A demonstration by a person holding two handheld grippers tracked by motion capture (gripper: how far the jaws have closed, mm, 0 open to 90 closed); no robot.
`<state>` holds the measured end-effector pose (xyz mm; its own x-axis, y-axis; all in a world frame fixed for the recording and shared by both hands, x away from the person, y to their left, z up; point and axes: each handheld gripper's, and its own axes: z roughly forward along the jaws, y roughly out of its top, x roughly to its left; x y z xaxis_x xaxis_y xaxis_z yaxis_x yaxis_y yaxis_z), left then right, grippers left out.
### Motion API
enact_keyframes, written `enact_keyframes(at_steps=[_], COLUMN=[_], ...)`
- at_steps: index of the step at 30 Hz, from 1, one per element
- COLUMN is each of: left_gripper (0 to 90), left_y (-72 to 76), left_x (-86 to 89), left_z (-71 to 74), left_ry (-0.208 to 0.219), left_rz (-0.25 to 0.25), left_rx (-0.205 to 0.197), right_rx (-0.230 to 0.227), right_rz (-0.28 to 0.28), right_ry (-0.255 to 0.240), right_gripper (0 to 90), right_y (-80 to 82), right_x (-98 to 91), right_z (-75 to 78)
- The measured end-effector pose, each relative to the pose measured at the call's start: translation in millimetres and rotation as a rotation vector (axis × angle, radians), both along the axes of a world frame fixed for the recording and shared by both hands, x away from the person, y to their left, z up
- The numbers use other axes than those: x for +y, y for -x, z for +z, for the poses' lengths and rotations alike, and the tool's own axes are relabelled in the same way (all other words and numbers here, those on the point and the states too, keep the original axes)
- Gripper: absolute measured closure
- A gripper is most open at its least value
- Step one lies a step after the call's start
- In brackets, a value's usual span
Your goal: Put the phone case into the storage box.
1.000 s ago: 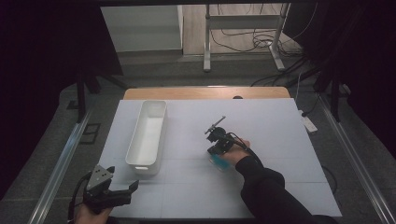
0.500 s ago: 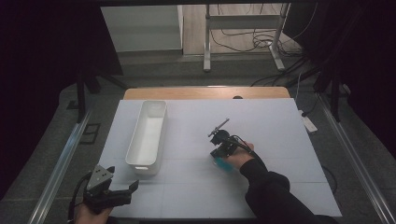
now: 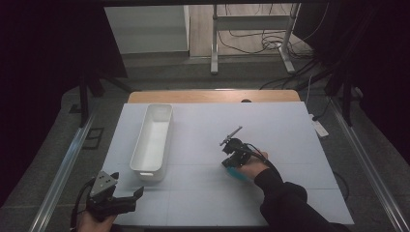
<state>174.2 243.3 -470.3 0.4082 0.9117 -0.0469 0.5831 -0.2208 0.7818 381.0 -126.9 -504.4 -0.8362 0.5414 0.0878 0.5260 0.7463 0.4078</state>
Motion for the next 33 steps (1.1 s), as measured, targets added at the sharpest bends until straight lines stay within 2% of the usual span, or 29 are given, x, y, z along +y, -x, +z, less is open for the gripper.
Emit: enact_keyframes(at_steps=[33], left_gripper=[4.1], left_y=[-0.1], left_x=[-0.5], left_z=[0.1], left_ry=[-0.003], left_rz=[0.0], left_rx=[0.001], right_rx=[0.036], right_rz=[-0.017], right_ry=[0.003], right_gripper=[89.3], right_y=[23.7], right_x=[-39.1], right_z=[3.3])
